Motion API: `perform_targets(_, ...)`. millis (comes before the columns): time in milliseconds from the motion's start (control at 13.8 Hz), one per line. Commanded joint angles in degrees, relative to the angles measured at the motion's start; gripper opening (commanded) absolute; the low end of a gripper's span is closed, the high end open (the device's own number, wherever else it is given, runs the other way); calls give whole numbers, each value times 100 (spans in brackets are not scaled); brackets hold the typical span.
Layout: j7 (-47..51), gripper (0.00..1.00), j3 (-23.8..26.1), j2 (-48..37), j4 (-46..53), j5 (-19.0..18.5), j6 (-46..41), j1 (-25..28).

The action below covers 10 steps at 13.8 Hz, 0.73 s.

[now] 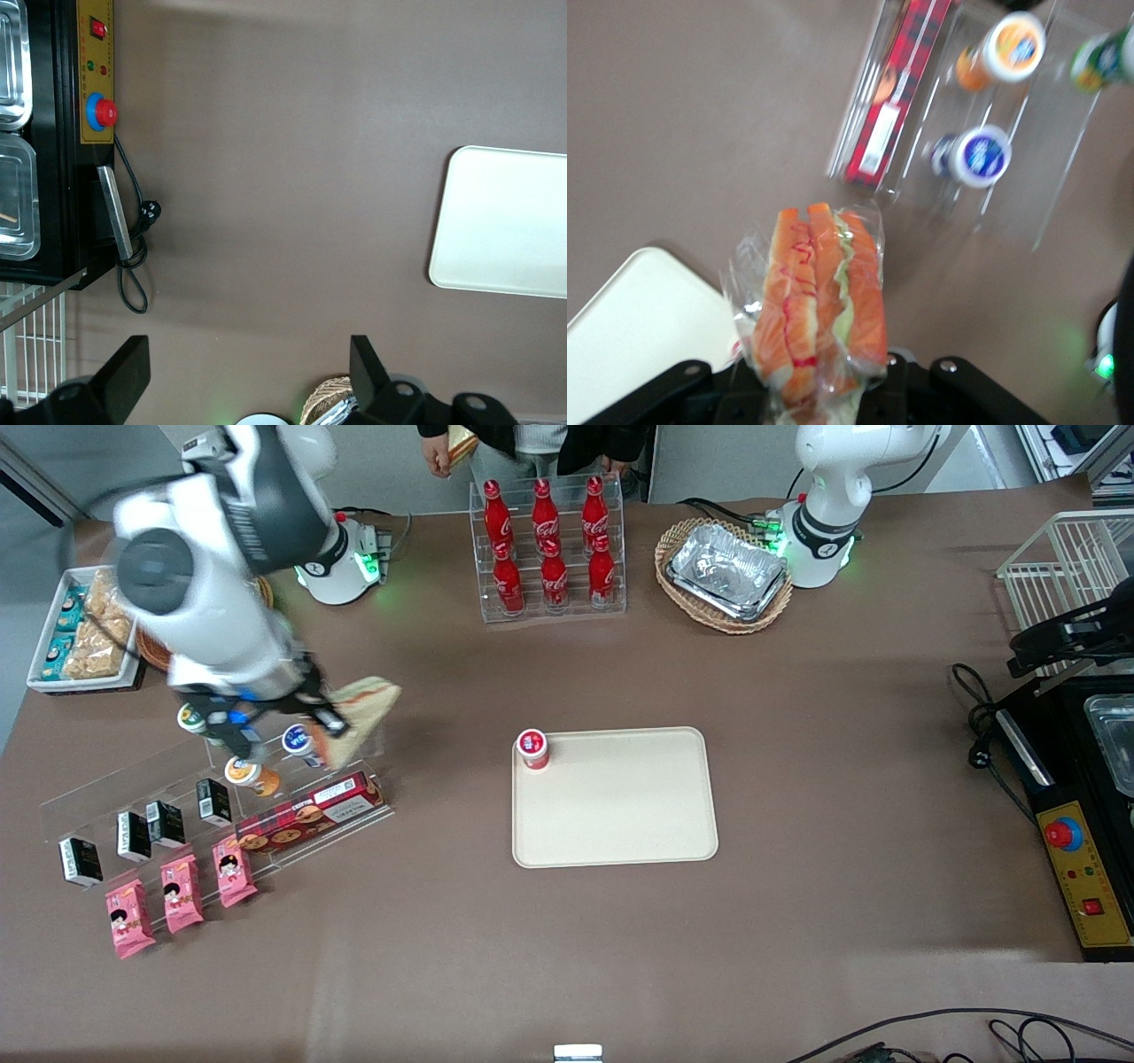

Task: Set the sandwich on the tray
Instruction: 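Carry the held sandwich over to the cream tray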

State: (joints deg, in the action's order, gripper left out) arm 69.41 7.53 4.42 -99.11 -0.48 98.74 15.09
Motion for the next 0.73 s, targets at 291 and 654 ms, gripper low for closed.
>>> perform_targets(291,2671,28,-49,1692,911,-93,1163,1548)
perform_targets(654,3788,28,-84,2764,1709,-294,1762,2024)
